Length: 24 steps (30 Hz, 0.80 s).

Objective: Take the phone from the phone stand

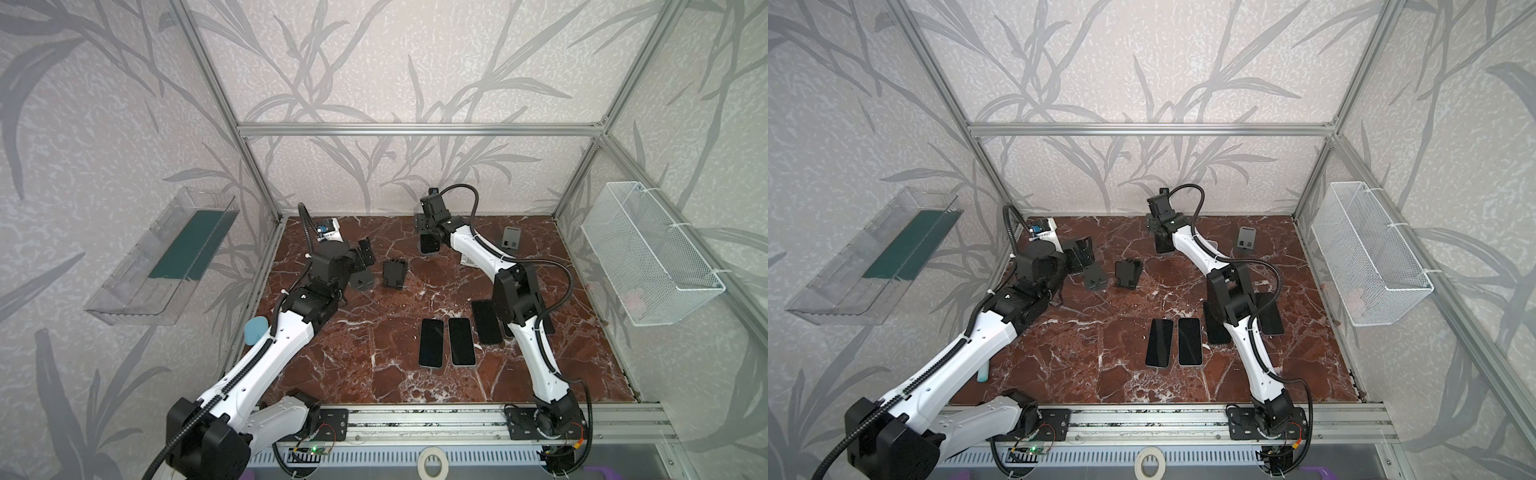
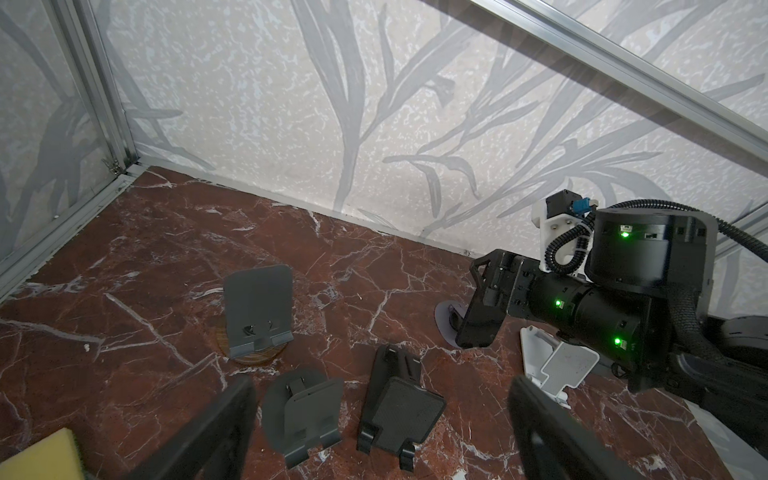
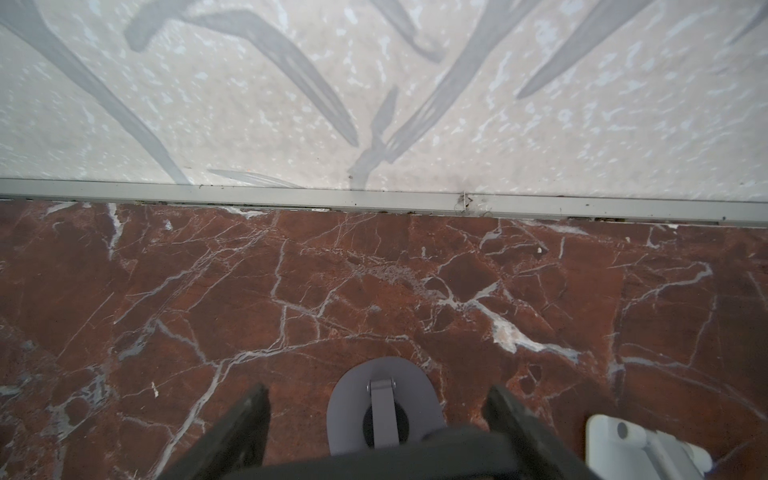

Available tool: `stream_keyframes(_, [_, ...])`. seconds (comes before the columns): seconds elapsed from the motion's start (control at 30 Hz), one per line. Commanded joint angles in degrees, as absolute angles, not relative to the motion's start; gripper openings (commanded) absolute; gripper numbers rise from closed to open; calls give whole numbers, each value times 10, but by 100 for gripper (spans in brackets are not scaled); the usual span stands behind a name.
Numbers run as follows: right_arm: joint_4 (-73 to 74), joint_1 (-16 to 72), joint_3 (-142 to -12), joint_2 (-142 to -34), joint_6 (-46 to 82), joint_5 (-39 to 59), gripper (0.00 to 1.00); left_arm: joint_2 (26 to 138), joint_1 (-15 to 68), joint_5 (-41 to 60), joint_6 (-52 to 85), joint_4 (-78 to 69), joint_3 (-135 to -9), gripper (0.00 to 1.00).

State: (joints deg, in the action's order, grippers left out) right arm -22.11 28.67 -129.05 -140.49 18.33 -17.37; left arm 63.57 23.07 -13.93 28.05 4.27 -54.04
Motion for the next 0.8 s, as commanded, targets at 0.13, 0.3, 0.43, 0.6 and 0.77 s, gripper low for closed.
stream_keyframes(0.13, [-182, 284, -1262, -1395, 173, -162, 74, 640, 216, -123, 303, 29, -538, 93])
stream_keyframes(0.3, [-150, 284, -1226, -1370, 162, -159, 71, 642, 207, -106, 307, 24, -536, 92])
stream_keyframes(0.43, [-135, 284, -1209, -1351, 157, -154, 70, 643, 204, -101, 309, 22, -535, 91])
stream_keyframes(0.6, [-120, 285, -1189, -1319, 151, -148, 69, 646, 201, -91, 311, 18, -534, 91])
stream_keyframes(0.77, [-115, 288, -1178, -1294, 135, -147, 69, 644, 197, -80, 312, 16, -534, 90])
